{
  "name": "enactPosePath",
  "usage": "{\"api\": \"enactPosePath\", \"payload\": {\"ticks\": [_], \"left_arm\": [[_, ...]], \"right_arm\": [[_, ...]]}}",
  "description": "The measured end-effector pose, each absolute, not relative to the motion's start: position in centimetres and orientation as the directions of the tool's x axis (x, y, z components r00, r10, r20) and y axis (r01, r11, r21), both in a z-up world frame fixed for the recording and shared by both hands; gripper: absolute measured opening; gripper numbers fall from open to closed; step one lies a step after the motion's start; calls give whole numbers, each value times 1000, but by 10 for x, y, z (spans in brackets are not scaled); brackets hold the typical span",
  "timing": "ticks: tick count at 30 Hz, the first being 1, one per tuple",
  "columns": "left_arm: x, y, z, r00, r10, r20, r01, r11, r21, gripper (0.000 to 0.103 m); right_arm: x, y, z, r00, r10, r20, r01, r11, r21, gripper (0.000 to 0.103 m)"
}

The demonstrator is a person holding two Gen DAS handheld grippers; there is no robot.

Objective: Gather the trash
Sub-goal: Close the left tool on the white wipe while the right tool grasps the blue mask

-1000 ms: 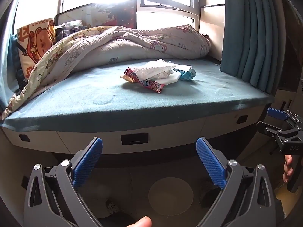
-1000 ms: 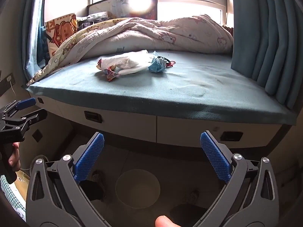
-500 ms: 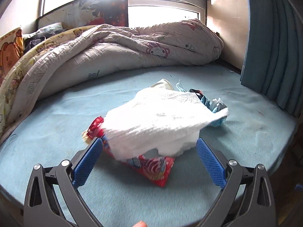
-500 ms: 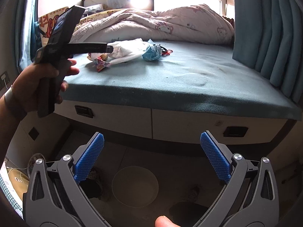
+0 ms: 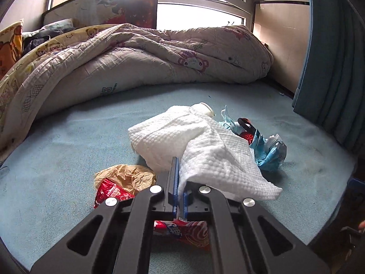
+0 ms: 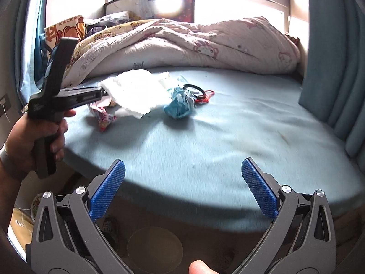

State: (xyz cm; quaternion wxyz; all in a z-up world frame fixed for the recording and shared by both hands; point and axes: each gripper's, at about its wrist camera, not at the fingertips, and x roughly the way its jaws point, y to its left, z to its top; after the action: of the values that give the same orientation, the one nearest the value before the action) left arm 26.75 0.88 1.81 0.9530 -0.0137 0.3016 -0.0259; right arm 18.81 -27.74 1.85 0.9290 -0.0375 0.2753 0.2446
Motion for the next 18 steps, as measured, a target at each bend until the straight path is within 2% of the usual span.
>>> {"api": "enactPosePath", "payload": {"ticks": [3, 7, 8, 10, 11, 14, 17, 18], "left_arm": [[273, 12, 20, 810, -39, -585, 43, 999, -6, 3], [277, 18, 21, 809, -46, -586, 47, 999, -13, 3], [278, 18, 20, 809, -41, -586, 45, 999, -9, 6], [281, 18, 17, 799, -28, -601, 35, 999, 1, 55], [281, 20, 16, 797, -25, -603, 24, 1000, -11, 93], [273, 21, 22, 829, -30, -559, 28, 1000, -13, 92], [274, 22, 24, 830, -24, -557, 20, 1000, -14, 90], [276, 23, 23, 826, -26, -564, 17, 1000, -20, 76]], "right_arm": [[244, -255, 28, 680, 461, -570, -509, 856, 85, 98], [298, -233, 26, 646, 431, -630, -469, 875, 117, 98], [307, -229, 24, 638, 425, -642, -464, 878, 121, 98], [319, -223, 21, 643, 408, -648, -454, 885, 107, 98], [322, -220, 19, 647, 398, -650, -451, 887, 94, 98], [325, -215, 15, 653, 390, -649, -450, 889, 81, 98], [323, -216, 15, 664, 388, -639, -444, 892, 80, 98], [324, -218, 16, 672, 384, -633, -437, 896, 79, 98]]}}
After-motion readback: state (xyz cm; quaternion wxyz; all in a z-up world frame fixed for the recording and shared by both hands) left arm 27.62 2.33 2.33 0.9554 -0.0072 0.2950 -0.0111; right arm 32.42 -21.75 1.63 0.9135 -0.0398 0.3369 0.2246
